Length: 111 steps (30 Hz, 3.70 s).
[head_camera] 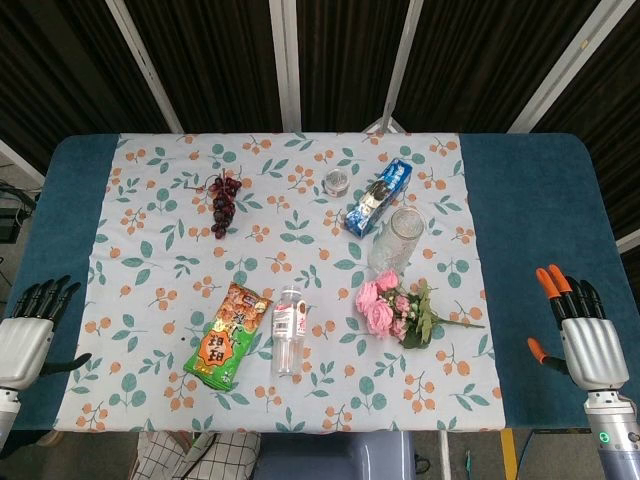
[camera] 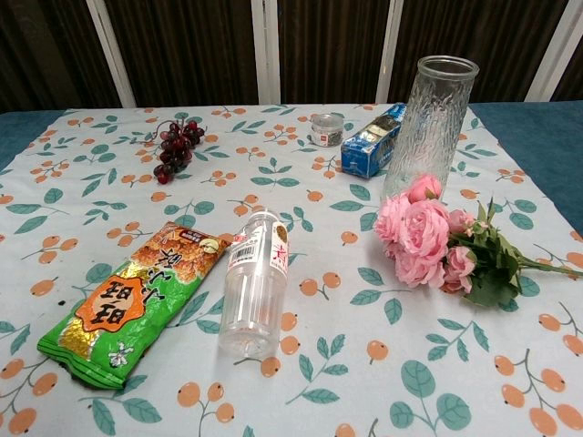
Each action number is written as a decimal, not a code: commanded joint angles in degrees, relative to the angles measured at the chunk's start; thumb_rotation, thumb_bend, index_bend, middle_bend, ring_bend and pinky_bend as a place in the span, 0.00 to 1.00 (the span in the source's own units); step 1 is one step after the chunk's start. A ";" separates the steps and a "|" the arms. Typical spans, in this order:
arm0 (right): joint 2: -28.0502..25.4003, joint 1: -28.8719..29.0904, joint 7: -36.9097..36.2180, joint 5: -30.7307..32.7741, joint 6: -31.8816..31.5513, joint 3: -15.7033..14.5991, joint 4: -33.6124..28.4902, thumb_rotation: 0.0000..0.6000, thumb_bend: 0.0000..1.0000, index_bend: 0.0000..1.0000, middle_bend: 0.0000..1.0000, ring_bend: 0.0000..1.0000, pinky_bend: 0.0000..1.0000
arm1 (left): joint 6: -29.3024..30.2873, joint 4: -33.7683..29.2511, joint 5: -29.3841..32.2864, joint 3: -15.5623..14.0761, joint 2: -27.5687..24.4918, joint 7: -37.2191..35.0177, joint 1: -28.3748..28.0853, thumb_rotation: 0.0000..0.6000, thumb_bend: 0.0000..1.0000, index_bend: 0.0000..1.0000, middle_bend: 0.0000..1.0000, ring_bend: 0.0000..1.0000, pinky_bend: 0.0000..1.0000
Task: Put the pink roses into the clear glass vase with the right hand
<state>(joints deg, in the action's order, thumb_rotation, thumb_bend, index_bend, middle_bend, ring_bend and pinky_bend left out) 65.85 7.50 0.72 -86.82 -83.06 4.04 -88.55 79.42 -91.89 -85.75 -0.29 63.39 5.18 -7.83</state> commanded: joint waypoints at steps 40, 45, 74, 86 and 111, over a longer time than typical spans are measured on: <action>6.80 11.58 11.15 12.39 21.49 0.95 -15.90 1.00 0.30 0.00 0.00 0.00 0.00 | 2.18 1.85 -1.74 0.89 -0.15 -4.15 -0.01 1.00 0.00 0.00 0.00 0.00 0.00; 10.14 13.54 15.46 15.84 22.72 1.69 -15.57 1.00 0.30 0.00 0.00 0.00 0.00 | 4.12 3.75 -3.44 1.10 0.69 -5.33 0.12 1.00 0.00 0.00 0.00 0.00 0.00; 22.40 18.96 23.78 25.52 20.92 4.45 -2.58 1.00 0.30 0.48 0.57 0.58 0.37 | 1.86 2.70 -2.26 0.59 -0.18 -6.41 -0.26 1.00 0.00 0.00 0.00 0.00 0.00; 14.48 17.20 19.63 23.70 18.63 5.31 -11.26 1.00 0.30 0.53 0.58 0.59 0.38 | 1.56 2.32 -2.07 0.49 -0.39 -6.59 -0.28 1.00 0.00 0.00 0.00 0.00 0.00; 6.06 21.46 -18.48 35.90 8.05 38.12 -15.60 1.00 0.30 0.53 0.58 0.59 0.38 | 1.28 2.05 -2.17 0.44 0.21 -4.99 -0.54 1.00 0.00 0.00 0.00 0.00 0.00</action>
<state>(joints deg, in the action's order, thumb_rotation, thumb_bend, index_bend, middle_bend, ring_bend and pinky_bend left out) 70.22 27.00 -15.83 -53.35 -74.76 40.14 -104.65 80.70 -89.84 -87.92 0.16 63.60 0.19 -8.37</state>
